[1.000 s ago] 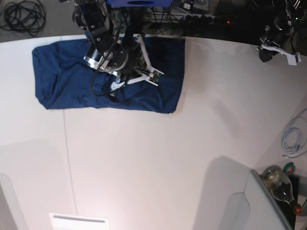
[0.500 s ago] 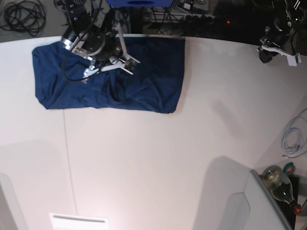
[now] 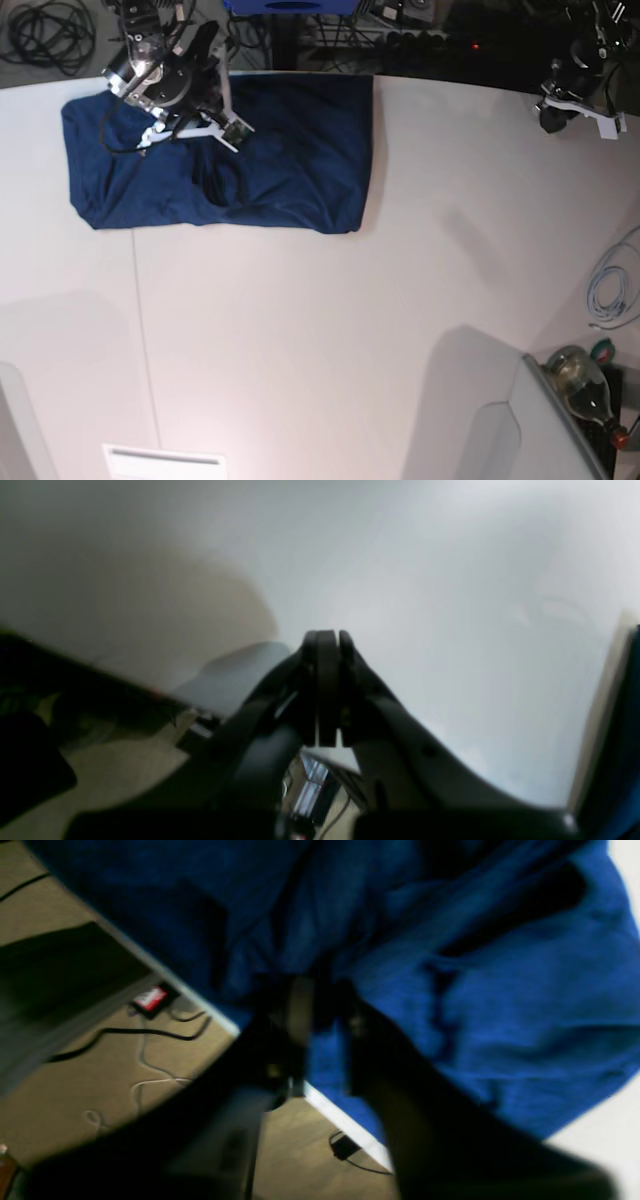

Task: Layout the t-shirt on the table in an organized manner, then fold the t-shirt properly
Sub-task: 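Press the folded shirt flat with the right gripper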

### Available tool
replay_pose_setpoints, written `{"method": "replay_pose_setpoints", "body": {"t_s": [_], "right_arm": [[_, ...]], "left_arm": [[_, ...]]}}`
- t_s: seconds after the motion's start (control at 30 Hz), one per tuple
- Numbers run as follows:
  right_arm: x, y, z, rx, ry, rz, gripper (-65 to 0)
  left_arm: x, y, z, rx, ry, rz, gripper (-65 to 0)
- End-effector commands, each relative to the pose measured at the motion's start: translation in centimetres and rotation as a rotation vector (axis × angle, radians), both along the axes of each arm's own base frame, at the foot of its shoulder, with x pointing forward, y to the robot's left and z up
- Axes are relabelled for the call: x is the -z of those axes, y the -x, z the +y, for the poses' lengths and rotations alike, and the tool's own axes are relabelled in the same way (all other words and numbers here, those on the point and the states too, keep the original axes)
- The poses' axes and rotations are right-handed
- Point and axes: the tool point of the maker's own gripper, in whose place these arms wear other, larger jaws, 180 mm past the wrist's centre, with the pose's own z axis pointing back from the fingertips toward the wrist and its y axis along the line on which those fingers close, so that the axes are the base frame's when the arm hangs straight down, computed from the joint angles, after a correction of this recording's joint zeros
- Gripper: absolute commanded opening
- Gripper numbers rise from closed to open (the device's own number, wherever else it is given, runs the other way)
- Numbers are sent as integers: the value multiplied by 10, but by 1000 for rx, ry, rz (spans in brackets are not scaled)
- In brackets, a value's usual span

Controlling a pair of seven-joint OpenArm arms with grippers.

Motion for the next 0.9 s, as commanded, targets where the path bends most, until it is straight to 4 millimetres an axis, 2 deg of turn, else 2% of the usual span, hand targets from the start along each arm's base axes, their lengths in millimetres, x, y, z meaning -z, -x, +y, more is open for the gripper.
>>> {"method": "replay_pose_setpoints", "body": {"t_s": [0.0, 0.1, 0.13, 0.2, 0.3, 0.37, 0.47, 0.53, 0.6, 0.67, 0.77, 0.87], "right_arm": [[-4, -2, -1, 3, 4, -10, -446], [-10, -3, -4, 11, 17, -20, -336], [-13, -4, -10, 24, 29, -27, -315], [-26, -12, -15, 56, 27, -67, -317], [-48, -30, -9, 79, 2, -148, -354], [-59, -41, 7, 52, -29, -186, -407], [-69, -62, 41, -42, -71, -235, -561], [-69, -73, 60, -95, -87, -244, -650], [-62, -84, 72, -111, -96, -231, -636], [-48, -92, 71, -104, -85, -192, -629], [-25, -104, 58, -79, -44, -125, -629], [-21, -118, 26, 24, -23, -118, -629]], "left_arm": [[-7, -7, 1, 23, -10, -25, -650], [-4, -9, -9, 52, 1, -19, -650], [-3, -9, -9, 53, 2, -17, -650], [-3, -9, -9, 53, 1, -18, -650], [-4, -9, -9, 54, 0, -19, -650], [-4, -10, -9, 55, -1, -22, -650], [-5, -11, -9, 56, -2, -25, -650], [-6, -11, -9, 56, -2, -26, -650], [-5, -11, -9, 55, -1, -23, -650], [-4, -9, -8, 52, 0, -20, -650], [-4, -9, -7, 48, -1, -21, -650], [-4, -9, -6, 46, -2, -22, -650]]}}
